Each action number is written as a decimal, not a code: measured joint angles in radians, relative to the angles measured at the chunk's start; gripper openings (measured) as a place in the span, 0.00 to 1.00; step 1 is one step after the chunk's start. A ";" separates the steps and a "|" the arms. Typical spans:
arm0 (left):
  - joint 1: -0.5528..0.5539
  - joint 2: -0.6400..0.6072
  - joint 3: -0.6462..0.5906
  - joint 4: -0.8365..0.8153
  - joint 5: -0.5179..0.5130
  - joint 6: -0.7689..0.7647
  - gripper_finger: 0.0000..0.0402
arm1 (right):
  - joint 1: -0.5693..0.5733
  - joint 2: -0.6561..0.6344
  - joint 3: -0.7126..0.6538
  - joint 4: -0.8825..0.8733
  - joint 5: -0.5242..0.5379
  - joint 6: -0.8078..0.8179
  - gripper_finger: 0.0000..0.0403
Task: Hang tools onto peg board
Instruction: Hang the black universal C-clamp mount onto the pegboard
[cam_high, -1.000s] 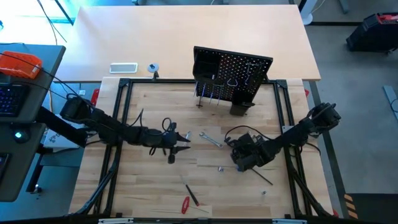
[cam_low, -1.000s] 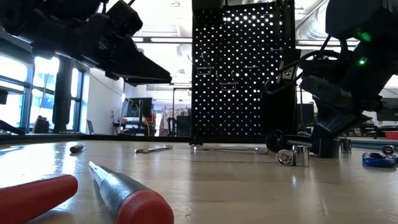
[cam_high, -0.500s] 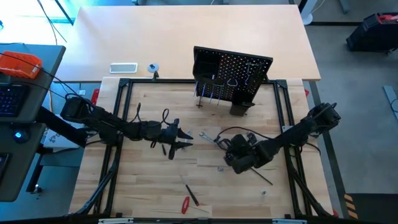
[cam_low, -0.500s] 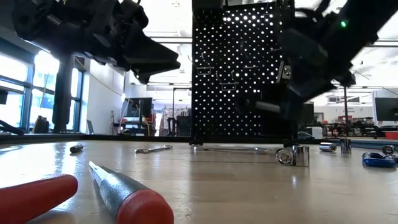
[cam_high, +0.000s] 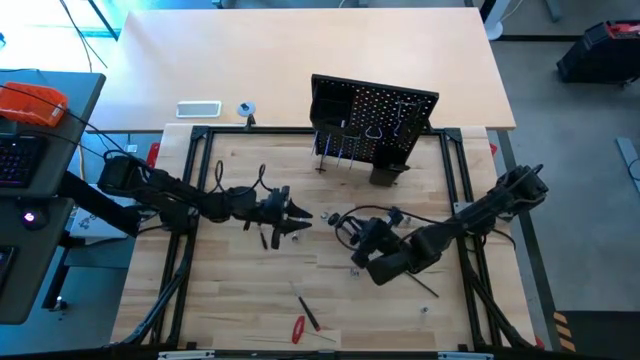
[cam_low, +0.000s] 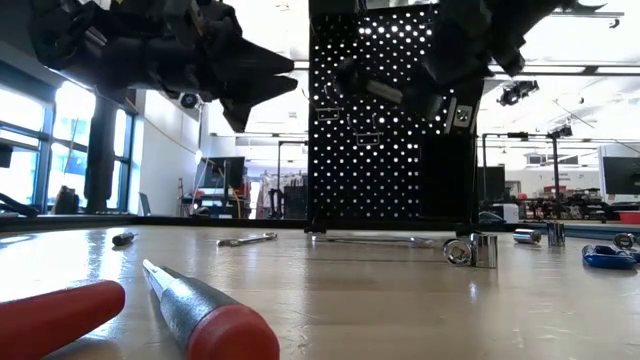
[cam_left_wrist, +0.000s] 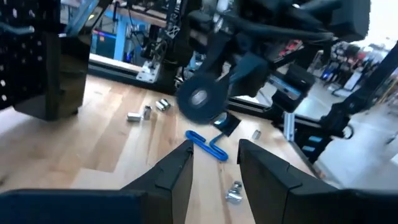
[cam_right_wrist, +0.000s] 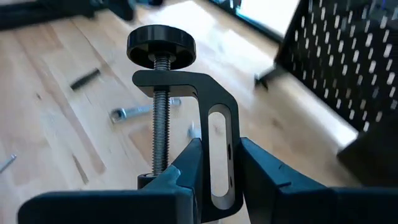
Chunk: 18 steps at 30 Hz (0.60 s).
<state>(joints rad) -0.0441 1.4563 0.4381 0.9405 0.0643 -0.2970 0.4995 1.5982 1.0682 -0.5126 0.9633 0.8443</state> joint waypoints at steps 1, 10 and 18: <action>0.001 0.000 0.000 0.001 0.008 -0.017 0.30 | 0.002 0.000 0.001 0.020 0.022 -0.030 0.17; -0.003 0.000 0.000 0.068 -0.006 -0.068 0.33 | 0.003 0.000 0.004 0.193 0.131 -0.272 0.17; -0.011 0.005 0.002 0.129 -0.102 -0.028 0.37 | 0.002 0.000 0.004 0.218 0.239 -0.278 0.17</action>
<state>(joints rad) -0.0555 1.4616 0.4404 1.0694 -0.0376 -0.3252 0.5018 1.5978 1.0725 -0.2941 1.2025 0.5665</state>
